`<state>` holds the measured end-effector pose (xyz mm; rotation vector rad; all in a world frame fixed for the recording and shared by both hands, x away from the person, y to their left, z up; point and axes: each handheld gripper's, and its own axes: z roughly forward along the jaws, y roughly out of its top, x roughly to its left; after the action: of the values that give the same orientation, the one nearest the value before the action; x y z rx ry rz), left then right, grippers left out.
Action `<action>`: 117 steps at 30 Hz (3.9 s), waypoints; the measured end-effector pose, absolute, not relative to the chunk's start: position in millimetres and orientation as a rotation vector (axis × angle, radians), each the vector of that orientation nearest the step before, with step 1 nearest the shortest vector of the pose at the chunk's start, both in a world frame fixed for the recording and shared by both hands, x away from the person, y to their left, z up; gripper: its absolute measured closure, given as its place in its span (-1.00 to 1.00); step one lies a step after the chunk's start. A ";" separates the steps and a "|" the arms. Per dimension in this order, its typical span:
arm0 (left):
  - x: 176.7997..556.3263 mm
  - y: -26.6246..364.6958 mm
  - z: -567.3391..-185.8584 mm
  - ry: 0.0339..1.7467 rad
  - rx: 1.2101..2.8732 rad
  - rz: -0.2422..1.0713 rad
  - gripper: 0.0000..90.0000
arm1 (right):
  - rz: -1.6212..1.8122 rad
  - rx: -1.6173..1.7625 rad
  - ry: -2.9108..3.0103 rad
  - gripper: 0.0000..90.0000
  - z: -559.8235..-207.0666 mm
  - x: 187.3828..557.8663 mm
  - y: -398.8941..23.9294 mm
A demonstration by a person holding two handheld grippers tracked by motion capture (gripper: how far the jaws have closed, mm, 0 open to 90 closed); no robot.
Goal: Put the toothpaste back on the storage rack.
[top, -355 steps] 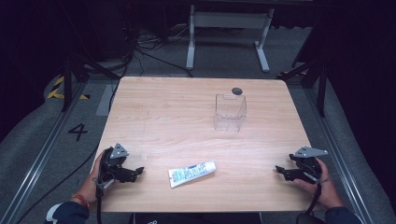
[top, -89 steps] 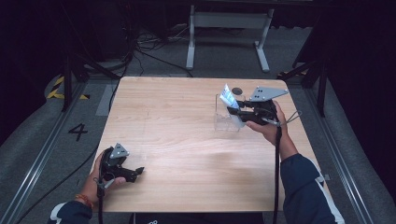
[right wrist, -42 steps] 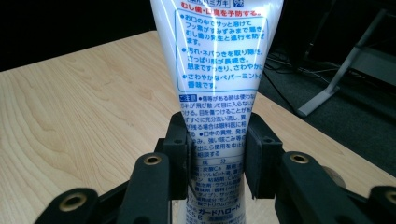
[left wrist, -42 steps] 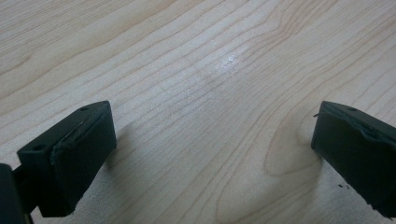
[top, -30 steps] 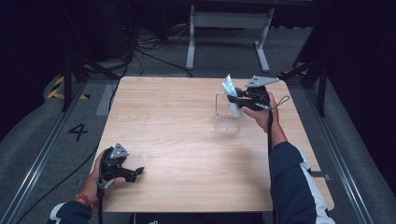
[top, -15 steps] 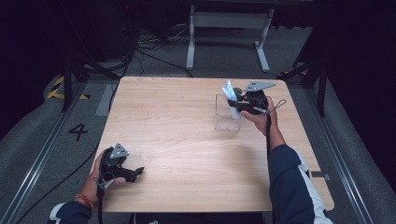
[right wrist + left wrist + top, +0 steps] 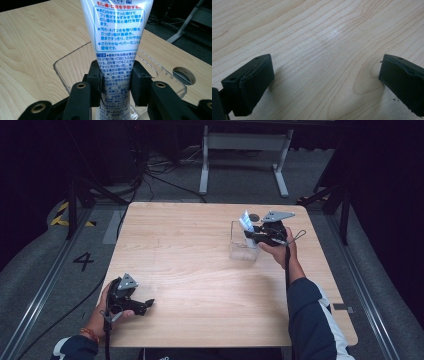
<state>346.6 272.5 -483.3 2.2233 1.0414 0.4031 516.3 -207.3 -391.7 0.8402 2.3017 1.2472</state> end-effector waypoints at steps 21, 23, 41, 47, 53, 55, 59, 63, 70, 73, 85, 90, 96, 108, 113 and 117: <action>346.6 272.5 -483.3 1.041 2.224 0.403 -0.99 | 1.141 0.844 2.397 0.45 -405.2 519.1 -201.5; 346.5 272.5 -483.3 1.042 2.223 0.403 -0.99 | 1.136 0.847 2.402 0.45 -405.8 519.6 -201.8; 346.6 272.5 -483.3 1.041 2.224 0.403 -0.99 | 1.111 0.877 2.430 0.37 -410.6 521.4 -200.6; 346.5 272.5 -483.3 1.042 2.223 0.403 -0.99 | 1.126 0.891 2.427 0.32 -410.9 521.0 -201.0; 346.5 272.5 -483.2 1.041 2.224 0.403 -0.99 | 1.109 0.851 2.444 0.24 -407.7 516.6 -194.5; 346.5 272.5 -483.3 1.041 2.223 0.403 -0.99 | 1.119 0.841 2.444 0.24 -406.5 515.6 -193.6; 346.5 272.5 -483.3 1.042 2.223 0.403 -0.99 | 1.117 0.835 2.434 0.23 -403.1 513.2 -193.3; 346.5 272.5 -483.3 1.042 2.223 0.403 -0.99 | 1.117 0.843 2.423 0.21 -399.8 510.9 -196.8; 346.5 272.5 -483.3 1.041 2.224 0.403 -0.99 | 1.114 0.843 2.419 0.14 -393.1 504.5 -200.9; 346.5 272.5 -483.2 1.041 2.224 0.403 -0.99 | 1.097 0.832 2.417 0.10 -389.8 500.7 -201.5; 346.5 272.5 -483.2 1.042 2.223 0.403 -0.99 | 1.087 0.832 2.412 -0.03 -379.6 486.8 -211.2; 346.5 272.5 -483.2 1.042 2.223 0.403 -0.99 | 1.057 0.818 2.415 -0.08 -377.4 481.3 -213.2; 346.5 272.5 -483.2 1.042 2.223 0.403 -0.99 | 1.038 0.811 2.390 -0.15 -374.8 470.2 -218.0; 346.5 272.5 -483.3 1.042 2.223 0.403 -0.99 | 0.997 0.815 2.373 -0.20 -377.2 455.2 -234.3; 346.5 272.5 -483.2 1.042 2.223 0.403 -0.99 | 0.994 0.804 2.361 -0.21 -378.7 447.6 -239.7; 346.5 272.5 -483.3 1.042 2.223 0.403 -0.99 | 0.984 0.795 2.364 -0.22 -382.6 439.9 -243.5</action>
<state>346.5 272.5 -483.3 2.2233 1.0419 0.4027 439.9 -243.5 -382.6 0.7946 2.3643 0.9838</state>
